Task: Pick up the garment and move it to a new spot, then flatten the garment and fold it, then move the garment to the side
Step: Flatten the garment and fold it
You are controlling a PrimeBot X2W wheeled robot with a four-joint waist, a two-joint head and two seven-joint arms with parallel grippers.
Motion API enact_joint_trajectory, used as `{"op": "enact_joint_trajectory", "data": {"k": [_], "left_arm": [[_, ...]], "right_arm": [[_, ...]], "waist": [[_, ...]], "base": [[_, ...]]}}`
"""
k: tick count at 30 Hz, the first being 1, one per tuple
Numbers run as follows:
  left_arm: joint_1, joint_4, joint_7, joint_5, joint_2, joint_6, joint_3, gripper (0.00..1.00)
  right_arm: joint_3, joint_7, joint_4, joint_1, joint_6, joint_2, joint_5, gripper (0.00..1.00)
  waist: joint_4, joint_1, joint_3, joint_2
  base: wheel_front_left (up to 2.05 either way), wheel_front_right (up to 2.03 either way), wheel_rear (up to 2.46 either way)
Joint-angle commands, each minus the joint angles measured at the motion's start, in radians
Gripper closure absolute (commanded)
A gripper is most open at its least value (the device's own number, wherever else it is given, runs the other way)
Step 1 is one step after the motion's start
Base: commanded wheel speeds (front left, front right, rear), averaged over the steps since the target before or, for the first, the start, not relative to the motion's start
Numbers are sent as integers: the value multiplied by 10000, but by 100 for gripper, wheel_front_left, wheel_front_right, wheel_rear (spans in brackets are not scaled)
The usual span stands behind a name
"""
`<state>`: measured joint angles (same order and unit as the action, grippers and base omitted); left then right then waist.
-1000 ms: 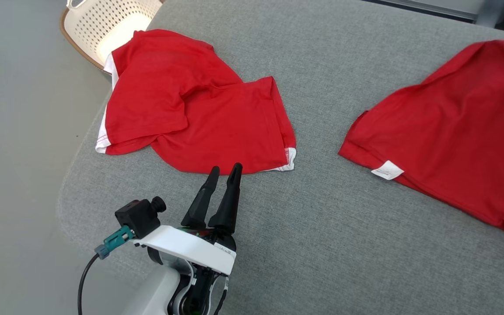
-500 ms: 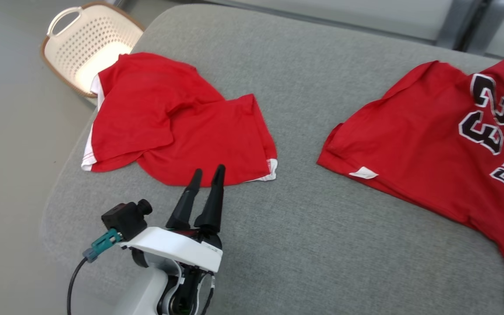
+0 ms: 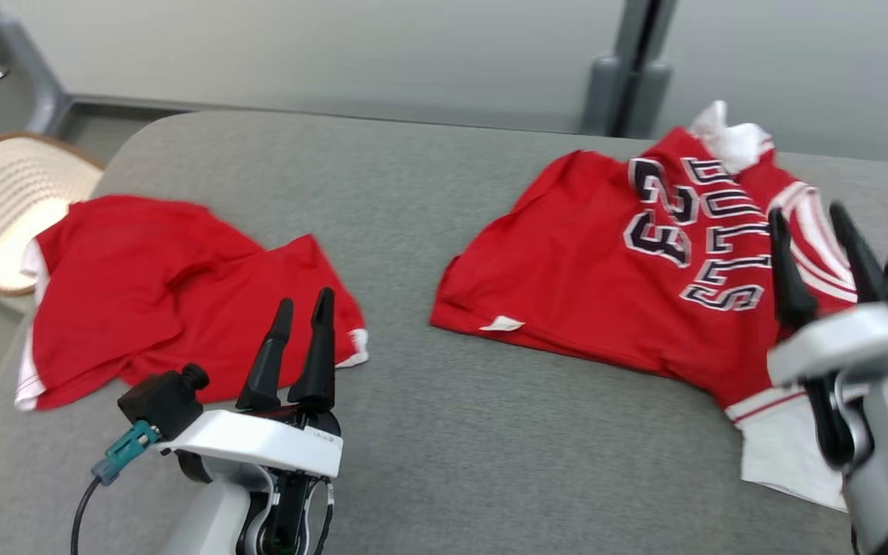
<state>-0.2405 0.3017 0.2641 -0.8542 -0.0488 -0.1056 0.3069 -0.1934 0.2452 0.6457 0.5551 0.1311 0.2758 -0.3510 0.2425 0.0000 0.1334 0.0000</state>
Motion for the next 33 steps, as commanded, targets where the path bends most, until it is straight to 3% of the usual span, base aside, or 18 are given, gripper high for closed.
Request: {"op": "enact_joint_trajectory", "data": {"k": [1, 6, 11, 15, 19, 26, 33], "left_arm": [[152, -20, 1, 50, -35, -36, -68, 0], [33, 160, 1, 454, -35, 27, -406, 0], [-934, 1046, -83, 1517, -366, 364, -249, 0], [-2541, 2196, -1066, 2596, -893, 901, 372, 0], [-4282, 3342, -1892, 3623, -1336, 1161, 1001, 0], [-6514, 5745, -2980, 4544, -1766, 791, 1809, 0], [-7189, 7129, -2824, 4678, -1881, 490, 2033, 0]], "right_arm": [[105, 63, -373, -561, -7, -41, -157, 0], [1015, 139, -2322, -2497, -4, -567, -429, 0], [1515, -193, -3512, -3195, -4, -986, 2, 0], [1839, -454, -4188, -3271, -4, -1269, 245, 0], [1970, -590, -4589, -3258, -4, -1474, 385, 0], [2053, -430, -4571, -3086, -4, -1768, 471, 0], [2050, -299, -4362, -2981, -4, -1891, 260, 0]], "waist": [[-678, 0, -319, 0], [-1625, 0, -44, 0], [-2566, 0, 472, 0], [-3218, 0, 1050, 0], [-3791, 0, 1692, 0], [-4645, 0, 2600, 0], [-4941, 0, 2801, 0]], "base": [[0, 0, 0], [0, 0, 0], [0, 0, 0], [0, 0, 0], [0, 0, 0], [0, 0, 0], [0, 0, 0]]}}
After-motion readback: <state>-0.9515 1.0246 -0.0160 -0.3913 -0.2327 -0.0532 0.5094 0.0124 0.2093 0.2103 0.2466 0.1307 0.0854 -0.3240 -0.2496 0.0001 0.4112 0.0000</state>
